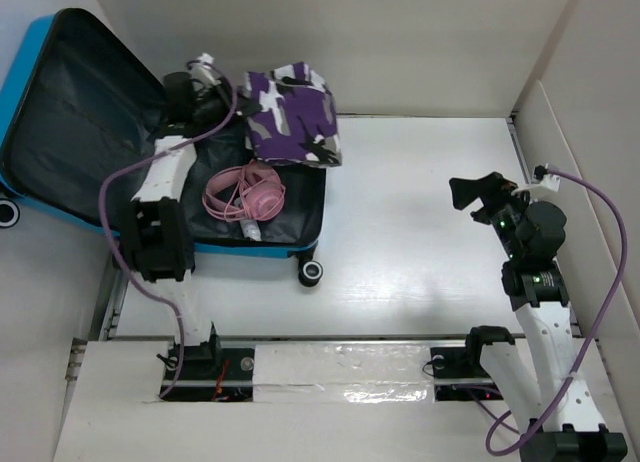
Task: Pack the luggage
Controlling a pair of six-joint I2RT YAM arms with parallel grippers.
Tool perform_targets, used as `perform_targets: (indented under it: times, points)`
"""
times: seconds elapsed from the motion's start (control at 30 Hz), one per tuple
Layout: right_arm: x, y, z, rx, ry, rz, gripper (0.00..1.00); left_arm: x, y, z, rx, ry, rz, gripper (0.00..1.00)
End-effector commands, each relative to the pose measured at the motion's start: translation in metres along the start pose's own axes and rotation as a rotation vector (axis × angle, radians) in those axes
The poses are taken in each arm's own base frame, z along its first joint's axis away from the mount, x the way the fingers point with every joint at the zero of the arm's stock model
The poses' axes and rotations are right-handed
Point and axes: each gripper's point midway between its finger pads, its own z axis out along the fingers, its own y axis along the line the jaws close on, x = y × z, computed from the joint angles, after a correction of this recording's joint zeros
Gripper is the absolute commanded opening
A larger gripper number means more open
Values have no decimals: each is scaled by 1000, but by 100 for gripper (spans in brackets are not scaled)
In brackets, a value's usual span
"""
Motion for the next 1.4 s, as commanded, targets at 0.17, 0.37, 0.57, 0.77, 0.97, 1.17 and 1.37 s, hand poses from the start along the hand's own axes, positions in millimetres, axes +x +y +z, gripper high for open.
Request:
perform_targets:
  times: [0.17,0.37,0.57,0.77,0.97,1.17,1.37]
  points:
    - [-22,18,-1,-29,-66,-48,96,-53,-28,-121,52,-241,77,0]
    - [-18,27,-3,-62,-62,-48,97,-2,47,-137,-235,-202,-54,0]
    - [-5,39,-2,-141,1,-69,96,20,81,-182,-541,-324,-102,40]
    - [1,47,-2,-187,33,-68,96,20,65,-244,-711,-502,-25,59]
    - [19,68,5,-275,91,-70,43,19,-4,-288,-672,-652,94,30]
    - [63,103,31,-333,172,-111,2,35,-24,-367,-847,-865,113,0]
    - [91,111,41,-360,196,-210,1,73,31,-446,-1342,-1014,-3,34]
